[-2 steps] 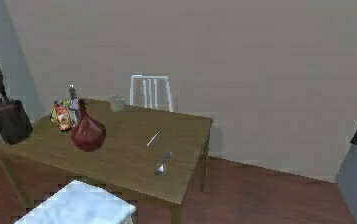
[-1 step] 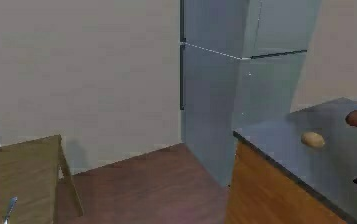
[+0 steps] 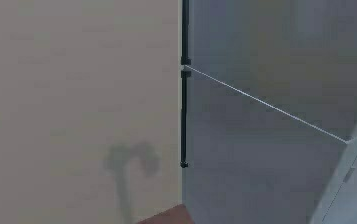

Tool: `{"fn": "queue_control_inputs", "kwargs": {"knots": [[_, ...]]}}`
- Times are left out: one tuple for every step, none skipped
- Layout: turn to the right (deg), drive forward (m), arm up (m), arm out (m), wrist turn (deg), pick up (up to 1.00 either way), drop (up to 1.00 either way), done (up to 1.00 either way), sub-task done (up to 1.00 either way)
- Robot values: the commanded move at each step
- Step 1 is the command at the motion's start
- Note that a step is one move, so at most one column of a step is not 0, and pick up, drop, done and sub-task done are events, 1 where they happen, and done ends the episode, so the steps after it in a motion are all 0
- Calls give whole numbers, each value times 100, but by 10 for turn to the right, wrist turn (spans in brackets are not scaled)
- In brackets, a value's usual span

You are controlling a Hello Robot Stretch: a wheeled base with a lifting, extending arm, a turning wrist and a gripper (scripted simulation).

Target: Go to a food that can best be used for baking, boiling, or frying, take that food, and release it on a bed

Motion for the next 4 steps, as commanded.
{"fn": "queue_control_inputs", "kwargs": {"knots": [[240,0,0,0,0,0,0,0,0],[0,25,0,0,0,0,0,0,0],[-120,0,0,0,0,0,0,0,0],[0,0,50,0,0,0,0,0,0]]}}
